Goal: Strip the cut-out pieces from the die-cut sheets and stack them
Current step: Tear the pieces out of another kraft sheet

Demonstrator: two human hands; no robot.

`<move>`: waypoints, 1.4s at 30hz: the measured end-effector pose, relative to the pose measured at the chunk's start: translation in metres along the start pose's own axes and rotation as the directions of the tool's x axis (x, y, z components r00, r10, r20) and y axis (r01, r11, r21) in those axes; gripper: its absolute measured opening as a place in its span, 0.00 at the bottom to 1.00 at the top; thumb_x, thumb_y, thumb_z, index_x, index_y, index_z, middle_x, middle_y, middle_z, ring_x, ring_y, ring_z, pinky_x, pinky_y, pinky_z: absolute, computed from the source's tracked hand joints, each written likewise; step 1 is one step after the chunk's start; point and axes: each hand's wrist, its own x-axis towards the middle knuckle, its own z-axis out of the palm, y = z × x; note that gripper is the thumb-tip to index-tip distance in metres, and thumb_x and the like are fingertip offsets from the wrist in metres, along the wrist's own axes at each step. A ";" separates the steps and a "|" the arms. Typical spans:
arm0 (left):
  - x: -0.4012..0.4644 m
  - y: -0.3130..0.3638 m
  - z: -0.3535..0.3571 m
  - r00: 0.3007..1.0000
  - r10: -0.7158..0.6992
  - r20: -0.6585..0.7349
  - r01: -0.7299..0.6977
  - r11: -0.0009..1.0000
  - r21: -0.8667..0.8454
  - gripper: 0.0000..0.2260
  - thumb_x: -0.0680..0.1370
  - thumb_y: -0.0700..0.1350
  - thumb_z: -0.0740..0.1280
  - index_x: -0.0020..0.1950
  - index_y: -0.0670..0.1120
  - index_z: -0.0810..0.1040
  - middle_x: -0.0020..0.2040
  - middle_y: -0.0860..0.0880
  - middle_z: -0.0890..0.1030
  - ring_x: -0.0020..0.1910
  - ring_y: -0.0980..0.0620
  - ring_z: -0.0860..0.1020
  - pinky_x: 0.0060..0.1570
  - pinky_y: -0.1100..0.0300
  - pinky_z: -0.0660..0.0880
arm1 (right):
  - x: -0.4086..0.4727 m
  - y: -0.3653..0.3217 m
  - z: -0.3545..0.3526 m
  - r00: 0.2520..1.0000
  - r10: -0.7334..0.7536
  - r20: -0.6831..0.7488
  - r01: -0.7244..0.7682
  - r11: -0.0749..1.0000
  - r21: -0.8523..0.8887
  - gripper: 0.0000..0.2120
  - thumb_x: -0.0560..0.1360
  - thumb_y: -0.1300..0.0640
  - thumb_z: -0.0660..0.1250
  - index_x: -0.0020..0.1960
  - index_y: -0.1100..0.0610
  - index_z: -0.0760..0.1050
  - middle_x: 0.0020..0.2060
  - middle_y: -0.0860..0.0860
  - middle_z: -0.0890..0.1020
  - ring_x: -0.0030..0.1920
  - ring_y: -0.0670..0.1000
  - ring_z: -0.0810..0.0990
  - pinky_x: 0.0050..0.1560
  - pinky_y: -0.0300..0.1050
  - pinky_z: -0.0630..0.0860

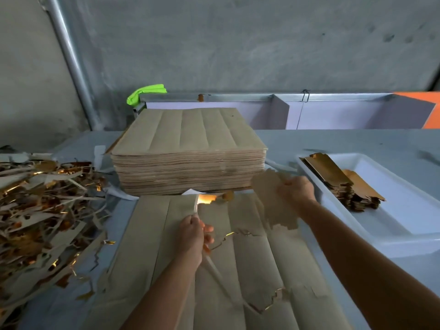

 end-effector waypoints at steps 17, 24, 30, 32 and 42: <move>-0.047 0.083 -0.058 0.954 0.211 0.213 -0.022 0.758 -0.652 0.17 0.83 0.48 0.52 0.39 0.44 0.72 0.25 0.50 0.76 0.15 0.60 0.60 0.16 0.71 0.56 | -0.074 0.019 -0.027 0.935 -0.319 0.152 0.346 0.914 -0.212 0.11 0.78 0.61 0.60 0.52 0.65 0.80 0.47 0.60 0.83 0.45 0.56 0.82 0.47 0.47 0.79; -0.076 0.099 -0.068 0.953 0.236 0.190 -0.082 0.805 -0.587 0.16 0.83 0.48 0.54 0.40 0.43 0.73 0.25 0.49 0.76 0.16 0.59 0.61 0.17 0.69 0.56 | -0.110 -0.023 -0.018 0.914 -0.332 0.233 0.275 0.930 0.245 0.20 0.78 0.45 0.61 0.37 0.59 0.77 0.34 0.51 0.82 0.34 0.48 0.82 0.29 0.31 0.73; -0.081 0.071 -0.067 0.907 0.341 0.248 -0.409 0.854 0.321 0.13 0.74 0.57 0.68 0.44 0.47 0.77 0.36 0.51 0.80 0.29 0.57 0.73 0.27 0.63 0.66 | -0.119 -0.022 -0.008 0.933 -0.284 0.219 0.278 0.959 0.059 0.11 0.73 0.60 0.66 0.37 0.68 0.78 0.34 0.55 0.79 0.34 0.51 0.77 0.36 0.43 0.76; -0.080 0.058 -0.064 0.832 0.294 0.470 -0.531 0.669 0.520 0.11 0.72 0.57 0.71 0.41 0.50 0.77 0.33 0.55 0.79 0.31 0.62 0.75 0.31 0.66 0.67 | -0.119 -0.017 -0.007 0.943 -0.267 0.197 0.259 0.963 0.067 0.11 0.72 0.62 0.64 0.33 0.66 0.74 0.32 0.55 0.73 0.33 0.50 0.70 0.33 0.44 0.70; -0.062 0.039 -0.074 0.906 0.397 0.146 -0.410 0.743 0.530 0.16 0.79 0.46 0.65 0.30 0.47 0.75 0.26 0.49 0.71 0.29 0.49 0.69 0.30 0.58 0.61 | -0.101 0.038 -0.026 0.952 0.299 0.066 -0.284 0.777 0.562 0.08 0.73 0.61 0.67 0.36 0.62 0.74 0.34 0.60 0.77 0.34 0.58 0.77 0.34 0.52 0.77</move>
